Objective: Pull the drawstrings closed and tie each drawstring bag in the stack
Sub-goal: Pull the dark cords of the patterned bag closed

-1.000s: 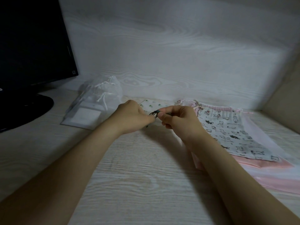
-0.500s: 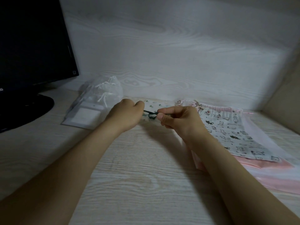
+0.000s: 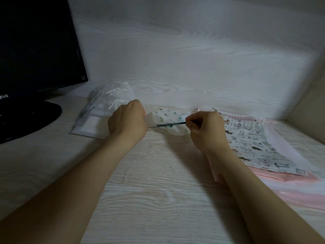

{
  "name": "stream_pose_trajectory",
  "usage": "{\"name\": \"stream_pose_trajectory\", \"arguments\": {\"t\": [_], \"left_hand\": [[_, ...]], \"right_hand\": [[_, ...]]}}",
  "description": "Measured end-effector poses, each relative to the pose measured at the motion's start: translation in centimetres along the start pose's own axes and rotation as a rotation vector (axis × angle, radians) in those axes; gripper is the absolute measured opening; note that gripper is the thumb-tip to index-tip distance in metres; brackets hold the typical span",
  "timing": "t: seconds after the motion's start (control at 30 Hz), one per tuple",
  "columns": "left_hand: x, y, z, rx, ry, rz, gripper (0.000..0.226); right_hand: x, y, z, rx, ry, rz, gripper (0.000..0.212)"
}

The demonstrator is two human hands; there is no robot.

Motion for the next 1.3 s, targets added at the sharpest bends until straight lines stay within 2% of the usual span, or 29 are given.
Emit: {"name": "stream_pose_trajectory", "arguments": {"t": [0.1, 0.2, 0.3, 0.47, 0.57, 0.6, 0.67, 0.8, 0.9, 1.0, 1.1, 1.17, 1.3], "left_hand": [[-0.2, 0.0, 0.1, -0.013, 0.021, 0.031, 0.032], [-0.3, -0.1, 0.1, -0.035, 0.032, 0.069, 0.032], [-0.3, -0.1, 0.2, -0.051, 0.048, 0.111, 0.03], [-0.4, -0.2, 0.4, -0.123, 0.101, 0.164, 0.024], [-0.5, -0.3, 0.2, -0.229, 0.135, 0.092, 0.005], [-0.6, -0.3, 0.1, -0.254, 0.132, 0.038, 0.011], [-0.7, 0.0, -0.1, -0.309, 0.102, -0.072, 0.027], [-0.6, 1.7, -0.9, -0.511, 0.008, -0.276, 0.024], [-0.9, 2.3, -1.6, -0.567, -0.064, -0.303, 0.045], [-1.5, 2.3, -1.4, -0.59, -0.092, -0.346, 0.032], [-1.9, 2.3, -1.3, -0.631, -0.085, -0.353, 0.019], [-1.9, 2.3, -1.3, -0.646, -0.084, -0.343, 0.017], [-2.5, 1.8, -1.1, -0.629, -0.156, -0.322, 0.022]], "right_hand": [[-0.1, -0.5, -0.2, 0.063, 0.002, -0.106, 0.018], [-0.3, -0.5, -0.1, 0.076, 0.002, -0.179, 0.015], [-0.5, -0.6, -0.1, 0.054, -0.022, -0.236, 0.022], [-0.4, -0.6, -0.1, 0.02, 0.0, -0.223, 0.023], [-0.6, 0.1, -0.3, 0.032, -0.017, -0.155, 0.021], [-0.7, 0.2, -0.4, 0.053, -0.038, -0.119, 0.021], [-0.7, 0.1, -0.9, 0.104, -0.056, -0.058, 0.021], [-1.0, -1.0, -1.6, 0.146, -0.057, 0.022, 0.013], [-1.1, -1.9, -2.1, 0.184, -0.086, 0.061, 0.028], [-1.0, -2.1, -2.1, 0.211, -0.074, 0.069, 0.016], [-1.1, -2.2, -2.1, 0.214, -0.078, 0.08, 0.026], [-1.2, -1.8, -2.0, 0.207, -0.076, 0.069, 0.023], [-1.6, -0.7, -1.2, 0.192, -0.068, -0.064, 0.033]]}}
Point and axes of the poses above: each hand's wrist, its own z-axis towards the middle knuckle, its own x-axis out of the back of the hand, y = z × x, the point moved 5 cm from there along z, towards the middle knuckle
